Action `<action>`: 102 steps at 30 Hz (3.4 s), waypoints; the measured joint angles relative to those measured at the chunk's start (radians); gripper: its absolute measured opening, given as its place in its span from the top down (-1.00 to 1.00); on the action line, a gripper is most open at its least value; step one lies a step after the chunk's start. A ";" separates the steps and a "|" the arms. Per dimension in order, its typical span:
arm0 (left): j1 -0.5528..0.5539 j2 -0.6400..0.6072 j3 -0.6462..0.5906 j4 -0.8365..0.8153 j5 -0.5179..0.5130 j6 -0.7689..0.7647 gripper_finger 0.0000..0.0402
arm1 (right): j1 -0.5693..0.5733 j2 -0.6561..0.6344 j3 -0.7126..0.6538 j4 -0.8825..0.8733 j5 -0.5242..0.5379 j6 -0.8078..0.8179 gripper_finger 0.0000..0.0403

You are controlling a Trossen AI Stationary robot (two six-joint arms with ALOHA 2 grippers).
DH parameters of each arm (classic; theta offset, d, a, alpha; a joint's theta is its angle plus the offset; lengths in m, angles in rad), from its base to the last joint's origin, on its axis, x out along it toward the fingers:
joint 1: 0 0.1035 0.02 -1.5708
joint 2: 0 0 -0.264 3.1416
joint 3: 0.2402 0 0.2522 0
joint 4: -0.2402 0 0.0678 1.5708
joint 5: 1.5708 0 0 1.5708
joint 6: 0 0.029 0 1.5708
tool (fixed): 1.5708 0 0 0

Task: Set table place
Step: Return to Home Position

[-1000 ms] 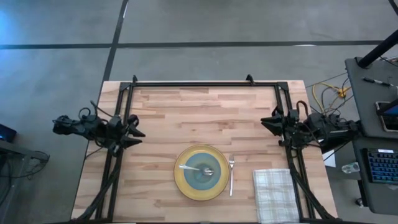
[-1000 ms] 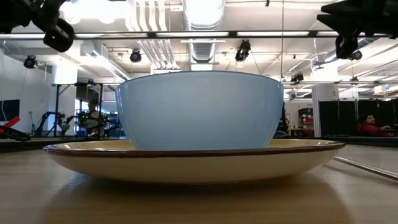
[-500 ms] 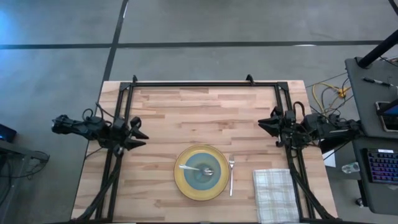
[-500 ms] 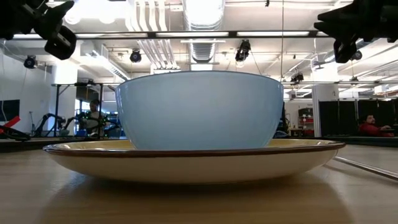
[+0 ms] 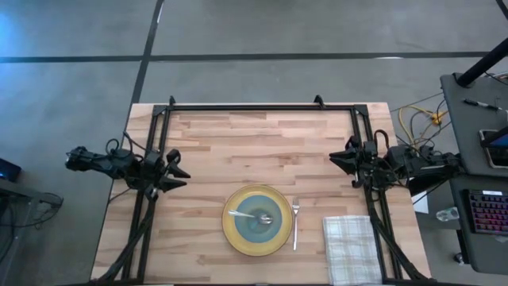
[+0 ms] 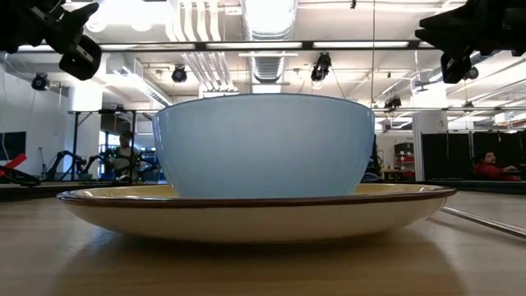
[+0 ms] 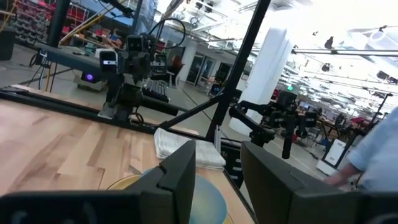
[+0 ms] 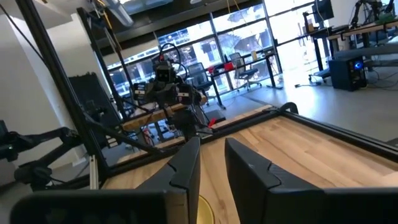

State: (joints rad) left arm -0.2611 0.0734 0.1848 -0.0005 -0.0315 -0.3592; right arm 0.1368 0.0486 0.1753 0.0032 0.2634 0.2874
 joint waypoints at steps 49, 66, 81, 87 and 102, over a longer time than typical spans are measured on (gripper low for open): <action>0.000 0.000 0.000 0.000 0.000 0.000 0.43 | 0.000 0.000 0.000 0.000 0.000 0.000 0.63; 0.000 0.000 0.000 0.000 0.000 0.000 0.43 | 0.000 0.000 0.000 0.000 0.000 0.000 0.66; 0.000 0.000 0.000 0.000 0.000 0.000 0.43 | 0.000 0.000 0.001 0.000 0.000 0.000 0.61; 0.000 0.000 0.000 0.000 0.000 0.000 0.43 | 0.000 0.000 0.001 0.000 0.000 0.000 0.63; 0.000 0.001 0.000 0.000 0.000 0.000 0.43 | 0.000 0.000 0.001 0.000 0.000 0.000 0.63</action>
State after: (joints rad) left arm -0.2615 0.0742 0.1848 -0.0003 -0.0311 -0.3592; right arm 0.1368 0.0486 0.1761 0.0036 0.2632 0.2875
